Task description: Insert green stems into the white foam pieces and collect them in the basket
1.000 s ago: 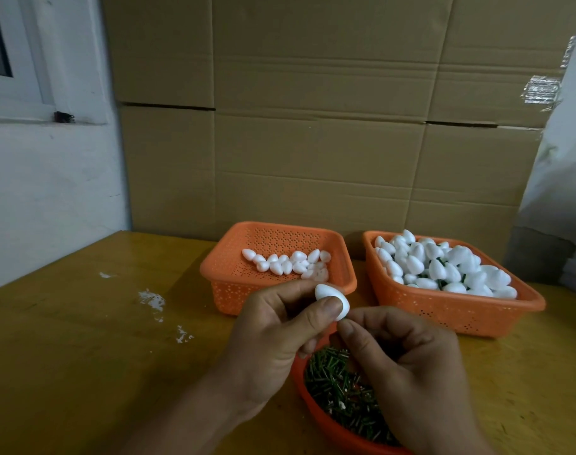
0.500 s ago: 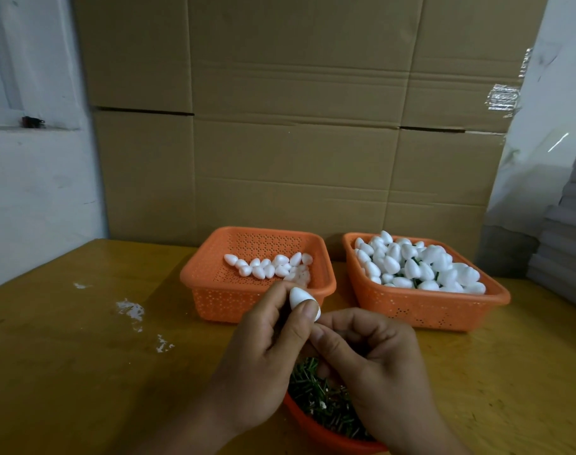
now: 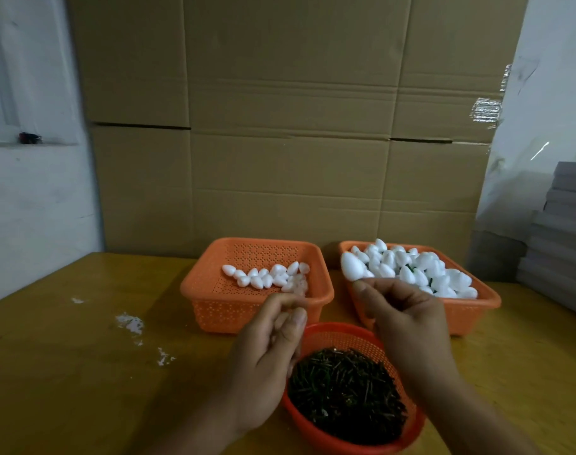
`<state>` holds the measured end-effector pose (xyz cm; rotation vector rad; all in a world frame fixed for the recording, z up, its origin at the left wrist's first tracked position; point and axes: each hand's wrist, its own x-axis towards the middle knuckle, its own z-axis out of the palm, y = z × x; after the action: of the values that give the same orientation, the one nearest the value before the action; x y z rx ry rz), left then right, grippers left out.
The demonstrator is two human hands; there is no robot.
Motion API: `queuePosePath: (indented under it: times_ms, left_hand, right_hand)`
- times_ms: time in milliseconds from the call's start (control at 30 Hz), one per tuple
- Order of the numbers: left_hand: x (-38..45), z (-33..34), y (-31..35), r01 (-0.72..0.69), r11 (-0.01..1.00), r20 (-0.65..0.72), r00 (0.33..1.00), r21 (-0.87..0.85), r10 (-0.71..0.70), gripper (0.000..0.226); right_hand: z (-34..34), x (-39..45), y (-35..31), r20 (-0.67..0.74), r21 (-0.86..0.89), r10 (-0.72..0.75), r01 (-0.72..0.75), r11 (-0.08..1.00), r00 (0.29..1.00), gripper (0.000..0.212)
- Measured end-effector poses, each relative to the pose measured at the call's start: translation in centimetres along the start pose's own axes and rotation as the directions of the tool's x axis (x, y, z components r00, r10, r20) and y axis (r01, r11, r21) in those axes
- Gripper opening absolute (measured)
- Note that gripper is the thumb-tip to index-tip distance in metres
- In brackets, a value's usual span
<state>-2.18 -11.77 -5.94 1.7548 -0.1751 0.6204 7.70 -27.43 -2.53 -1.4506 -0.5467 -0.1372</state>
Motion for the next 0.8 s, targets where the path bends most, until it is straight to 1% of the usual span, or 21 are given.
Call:
queuePosePath:
  times_ms: [33, 100, 133, 200, 233, 267, 367, 433, 533, 633, 700, 733, 800]
  left_hand:
    - [0.0, 0.1, -0.1, -0.005, 1.0, 0.004, 1.0, 0.027, 0.005, 0.026]
    - [-0.2, 0.2, -0.2, -0.025, 0.995, 0.016, 1.0, 0.092, 0.024, 0.028]
    - [-0.2, 0.2, -0.3, -0.034, 0.992, 0.022, 0.999, 0.118, 0.032, 0.028]
    - [-0.3, 0.3, -0.3, -0.043, 0.985, 0.035, 0.999, 0.169, 0.037, 0.027]
    - [-0.4, 0.4, -0.4, -0.053, 0.977, 0.037, 0.998, 0.206, 0.047, 0.03]
    - [-0.4, 0.4, -0.4, -0.069, 0.967, 0.04, 0.997, 0.244, 0.061, 0.035]
    - [-0.4, 0.5, -0.4, -0.085, 0.95, 0.042, 0.996, 0.301, 0.076, 0.045]
    - [-0.4, 0.6, -0.6, -0.088, 0.947, 0.039, 0.996, 0.31, 0.08, 0.046]
    - [-0.5, 0.8, -0.8, -0.113, 0.936, 0.052, 0.993, 0.332, 0.102, 0.045]
    - [-0.6, 0.9, -0.9, -0.147, 0.921, 0.072, 0.989, 0.361, 0.13, 0.041]
    - [-0.6, 0.8, -0.9, -0.16, 0.915, 0.074, 0.987, 0.37, 0.143, 0.039]
    - [-0.6, 0.8, -0.9, -0.168, 0.913, 0.073, 0.986, 0.372, 0.152, 0.039]
    - [-0.6, 0.7, -0.9, -0.194, 0.904, 0.071, 0.981, 0.38, 0.181, 0.039]
  right_hand:
    - [-0.6, 1.2, 0.2, -0.06, -0.05, -0.009, 0.005, 0.999, 0.998, 0.012]
    - [-2.1, 4.1, 0.7, -0.156, -0.206, -0.044, 0.011, 0.978, 0.987, 0.016]
    - [-3.0, 5.7, 1.0, -0.195, -0.283, -0.057, -0.001, 0.959, 0.979, 0.017]
    - [-4.8, 8.8, 1.7, -0.276, -0.382, -0.046, -0.066, 0.922, 0.96, 0.013]
    - [-5.7, 10.2, 2.0, -0.308, -0.433, -0.028, -0.113, 0.894, 0.951, 0.011]
    - [-6.4, 11.4, 2.4, -0.327, -0.495, -0.008, -0.164, 0.853, 0.945, 0.014]
    - [-7.6, 14.2, 3.4, -0.347, -0.645, 0.063, -0.287, 0.708, 0.936, 0.028]
    - [-7.6, 15.3, 3.8, -0.365, -0.696, 0.093, -0.338, 0.634, 0.926, 0.032]
    - [-6.9, 16.1, 4.1, -0.391, -0.76, 0.096, -0.38, 0.527, 0.915, 0.031]
    - [-6.2, 16.2, 4.3, -0.437, -0.774, 0.125, -0.443, 0.453, 0.891, 0.038]
    - [-6.1, 16.3, 4.4, -0.469, -0.768, 0.136, -0.479, 0.425, 0.873, 0.031]
    - [-6.2, 16.4, 4.5, -0.473, -0.768, 0.135, -0.483, 0.421, 0.87, 0.026]
    - [-6.4, 16.4, 4.6, -0.468, -0.769, 0.124, -0.472, 0.431, 0.875, 0.022]
